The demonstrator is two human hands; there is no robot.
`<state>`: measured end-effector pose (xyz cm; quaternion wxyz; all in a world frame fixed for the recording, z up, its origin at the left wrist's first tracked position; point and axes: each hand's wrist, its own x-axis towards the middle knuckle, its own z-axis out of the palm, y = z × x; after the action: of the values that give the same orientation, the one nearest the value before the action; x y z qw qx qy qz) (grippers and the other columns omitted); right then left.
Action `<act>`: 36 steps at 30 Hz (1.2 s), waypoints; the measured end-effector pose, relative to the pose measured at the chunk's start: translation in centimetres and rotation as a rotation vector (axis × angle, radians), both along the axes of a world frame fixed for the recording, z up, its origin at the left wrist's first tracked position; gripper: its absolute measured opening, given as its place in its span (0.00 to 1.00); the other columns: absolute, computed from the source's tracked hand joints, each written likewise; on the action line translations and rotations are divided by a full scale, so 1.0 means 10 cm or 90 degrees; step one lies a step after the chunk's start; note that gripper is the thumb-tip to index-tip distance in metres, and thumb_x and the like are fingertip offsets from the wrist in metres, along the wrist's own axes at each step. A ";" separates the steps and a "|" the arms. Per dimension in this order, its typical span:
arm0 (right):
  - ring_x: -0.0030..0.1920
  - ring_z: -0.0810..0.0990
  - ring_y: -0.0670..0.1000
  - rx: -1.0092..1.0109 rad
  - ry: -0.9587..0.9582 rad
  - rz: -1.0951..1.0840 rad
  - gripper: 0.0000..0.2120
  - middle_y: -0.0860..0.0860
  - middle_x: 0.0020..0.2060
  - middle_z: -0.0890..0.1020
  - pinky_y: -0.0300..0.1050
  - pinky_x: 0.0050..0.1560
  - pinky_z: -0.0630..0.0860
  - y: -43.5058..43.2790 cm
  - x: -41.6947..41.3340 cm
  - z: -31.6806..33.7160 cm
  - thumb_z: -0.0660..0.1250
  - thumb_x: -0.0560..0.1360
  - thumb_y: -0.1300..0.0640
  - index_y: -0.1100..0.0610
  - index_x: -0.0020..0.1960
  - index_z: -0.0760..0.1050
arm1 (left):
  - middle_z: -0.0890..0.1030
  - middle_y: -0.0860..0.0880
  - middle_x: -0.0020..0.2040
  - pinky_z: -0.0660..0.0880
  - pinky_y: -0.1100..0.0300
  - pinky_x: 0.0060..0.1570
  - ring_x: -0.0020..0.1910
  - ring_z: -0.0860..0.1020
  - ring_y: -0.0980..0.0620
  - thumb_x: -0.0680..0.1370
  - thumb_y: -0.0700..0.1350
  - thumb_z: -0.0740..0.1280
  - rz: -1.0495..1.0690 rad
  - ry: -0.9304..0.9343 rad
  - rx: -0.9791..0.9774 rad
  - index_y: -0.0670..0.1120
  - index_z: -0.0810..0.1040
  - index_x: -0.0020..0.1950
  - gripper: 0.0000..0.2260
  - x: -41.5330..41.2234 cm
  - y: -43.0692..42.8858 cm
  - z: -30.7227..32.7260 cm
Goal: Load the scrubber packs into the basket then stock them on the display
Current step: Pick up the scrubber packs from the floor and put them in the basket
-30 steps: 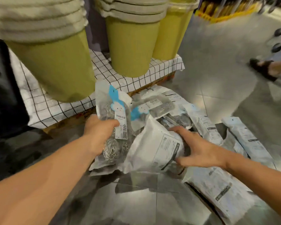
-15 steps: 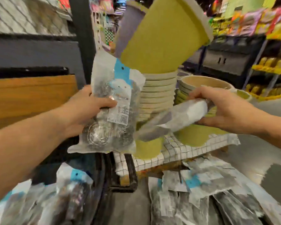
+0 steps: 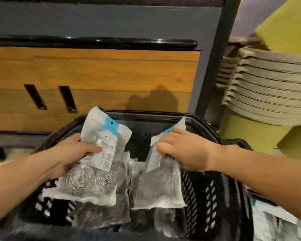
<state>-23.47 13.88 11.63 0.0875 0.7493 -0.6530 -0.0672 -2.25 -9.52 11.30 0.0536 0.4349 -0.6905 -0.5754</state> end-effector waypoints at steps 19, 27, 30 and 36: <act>0.81 0.45 0.49 0.248 -0.103 -0.074 0.37 0.44 0.81 0.44 0.51 0.75 0.63 -0.06 -0.11 -0.44 0.64 0.79 0.43 0.39 0.81 0.47 | 0.67 0.41 0.73 0.67 0.56 0.53 0.63 0.72 0.45 0.72 0.59 0.73 -0.118 -0.237 -0.362 0.44 0.62 0.77 0.40 -0.17 -0.04 -0.40; 0.71 0.69 0.52 -0.094 -0.155 -0.189 0.29 0.48 0.71 0.70 0.57 0.65 0.74 1.19 -0.64 0.51 0.66 0.77 0.42 0.46 0.76 0.65 | 0.75 0.49 0.60 0.71 0.63 0.43 0.50 0.76 0.54 0.73 0.56 0.73 -0.174 0.116 -0.387 0.50 0.72 0.67 0.26 -1.36 1.33 0.41; 0.67 0.73 0.53 -0.177 -0.150 -0.295 0.29 0.49 0.68 0.73 0.55 0.62 0.76 2.15 -0.91 0.67 0.63 0.75 0.40 0.48 0.74 0.68 | 0.76 0.51 0.55 0.71 0.59 0.47 0.52 0.77 0.53 0.72 0.58 0.73 -0.270 0.202 -0.362 0.51 0.73 0.64 0.24 -1.95 2.24 0.57; 0.63 0.75 0.56 -0.198 -0.155 -0.541 0.28 0.54 0.62 0.76 0.51 0.62 0.74 3.97 -1.14 0.36 0.64 0.75 0.42 0.51 0.73 0.69 | 0.78 0.49 0.57 0.73 0.55 0.50 0.50 0.78 0.51 0.70 0.60 0.75 -0.413 0.225 -0.261 0.52 0.74 0.61 0.24 -2.74 3.89 0.46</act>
<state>-34.85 53.60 15.26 0.0863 0.3961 -0.9097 0.0897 -29.61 29.38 15.87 0.0729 0.0699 -0.8720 -0.4790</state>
